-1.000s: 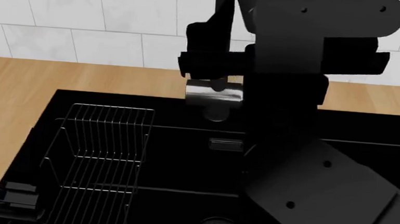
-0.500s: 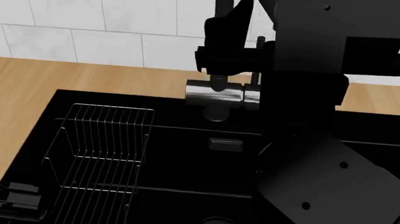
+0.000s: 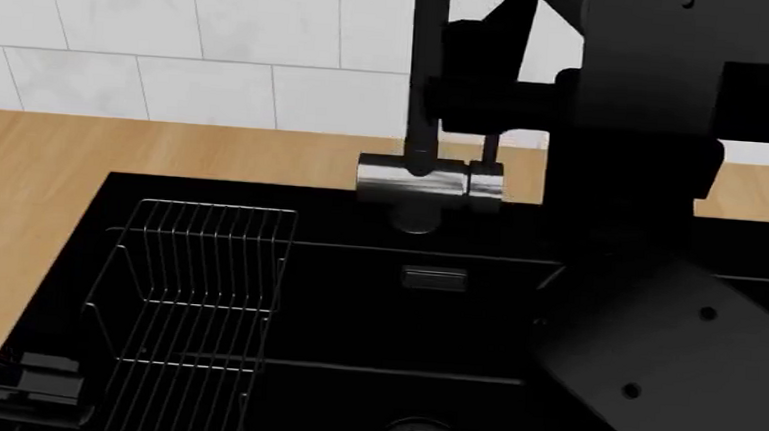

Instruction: Turn the sink spout to the right.

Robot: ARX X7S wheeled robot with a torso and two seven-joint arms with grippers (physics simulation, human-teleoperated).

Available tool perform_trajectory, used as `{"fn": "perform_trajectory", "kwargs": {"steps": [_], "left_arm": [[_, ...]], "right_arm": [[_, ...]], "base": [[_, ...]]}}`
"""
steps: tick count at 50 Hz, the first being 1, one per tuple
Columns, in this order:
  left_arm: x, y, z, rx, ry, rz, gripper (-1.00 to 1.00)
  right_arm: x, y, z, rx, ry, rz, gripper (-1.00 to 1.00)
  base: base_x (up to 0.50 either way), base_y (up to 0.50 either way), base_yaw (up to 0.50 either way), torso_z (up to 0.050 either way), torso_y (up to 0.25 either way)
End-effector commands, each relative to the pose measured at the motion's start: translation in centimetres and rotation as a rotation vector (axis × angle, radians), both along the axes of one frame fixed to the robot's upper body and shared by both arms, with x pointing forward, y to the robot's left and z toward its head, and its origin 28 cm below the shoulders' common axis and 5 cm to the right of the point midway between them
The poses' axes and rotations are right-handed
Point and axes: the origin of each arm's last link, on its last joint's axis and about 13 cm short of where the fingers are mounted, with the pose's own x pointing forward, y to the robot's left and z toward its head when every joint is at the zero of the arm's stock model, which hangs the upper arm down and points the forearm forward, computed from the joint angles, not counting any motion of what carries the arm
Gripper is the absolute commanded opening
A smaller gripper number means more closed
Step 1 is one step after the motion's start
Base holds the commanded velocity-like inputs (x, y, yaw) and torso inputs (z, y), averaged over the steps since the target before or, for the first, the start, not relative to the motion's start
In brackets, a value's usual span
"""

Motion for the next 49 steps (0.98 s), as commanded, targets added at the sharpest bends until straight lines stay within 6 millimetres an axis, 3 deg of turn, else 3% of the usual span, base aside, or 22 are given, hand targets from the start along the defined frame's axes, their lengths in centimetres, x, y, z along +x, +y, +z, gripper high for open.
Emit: {"fn": "perform_trajectory", "kwargs": {"steps": [1, 21, 23, 24, 49], "left_arm": [[0.1, 0.0, 0.0, 0.003, 0.001, 0.001, 1.0], [0.1, -0.1, 0.0, 0.008, 0.003, 0.001, 1.0], [0.1, 0.0, -0.1, 0.009, 0.004, 0.002, 1.0], [0.2, 0.0, -0.1, 0.003, 0.005, 0.005, 1.0], [0.2, -0.1, -0.1, 0.01, 0.008, 0.003, 1.0]], "right_arm": [[0.4, -0.8, 0.0, 0.0, 0.01, -0.032, 1.0], [1.7, -2.3, 0.0, -0.006, 0.042, -0.085, 1.0], [1.9, -2.5, 0.1, 0.086, 0.029, -0.052, 1.0], [1.9, -2.6, 0.1, 0.027, 0.037, -0.092, 1.0], [3.5, -3.4, 0.3, 0.036, 0.05, -0.116, 1.0]], "base": [[0.0, 0.0, 0.0, 0.0, 0.0], [0.0, 0.0, 0.0, 0.0, 0.0], [0.0, 0.0, 0.0, 0.0, 0.0], [0.0, 0.0, 0.0, 0.0, 0.0], [0.0, 0.0, 0.0, 0.0, 0.0]]}}
